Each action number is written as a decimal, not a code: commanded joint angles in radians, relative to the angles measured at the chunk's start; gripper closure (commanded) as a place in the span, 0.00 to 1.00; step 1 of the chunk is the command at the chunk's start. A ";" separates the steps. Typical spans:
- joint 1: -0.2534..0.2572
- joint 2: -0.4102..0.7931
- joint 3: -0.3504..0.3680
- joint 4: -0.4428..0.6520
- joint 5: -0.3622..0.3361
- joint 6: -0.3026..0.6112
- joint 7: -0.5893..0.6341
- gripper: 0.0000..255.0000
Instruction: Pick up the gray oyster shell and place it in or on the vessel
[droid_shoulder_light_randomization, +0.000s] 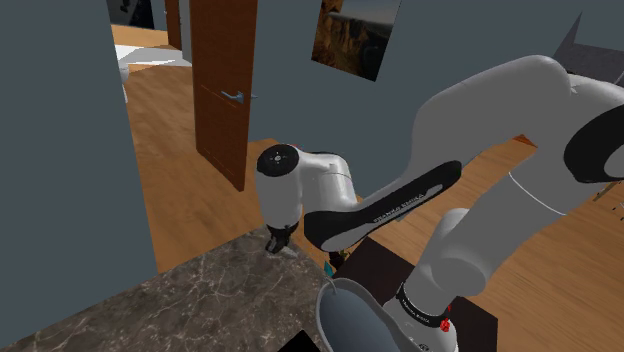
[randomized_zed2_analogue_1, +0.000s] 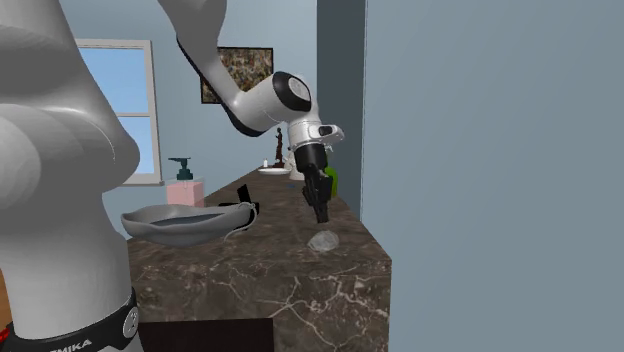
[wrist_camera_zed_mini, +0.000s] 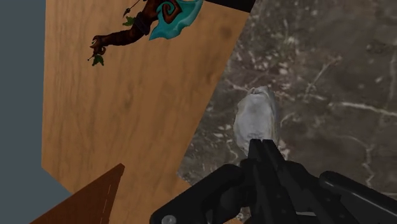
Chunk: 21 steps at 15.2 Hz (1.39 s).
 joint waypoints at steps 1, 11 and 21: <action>0.000 0.000 0.000 0.000 0.000 0.000 0.000 1.00; 0.136 0.101 -0.487 -0.046 0.715 0.173 -0.903 0.00; 0.141 0.119 -0.484 -0.052 0.725 0.196 -0.908 0.00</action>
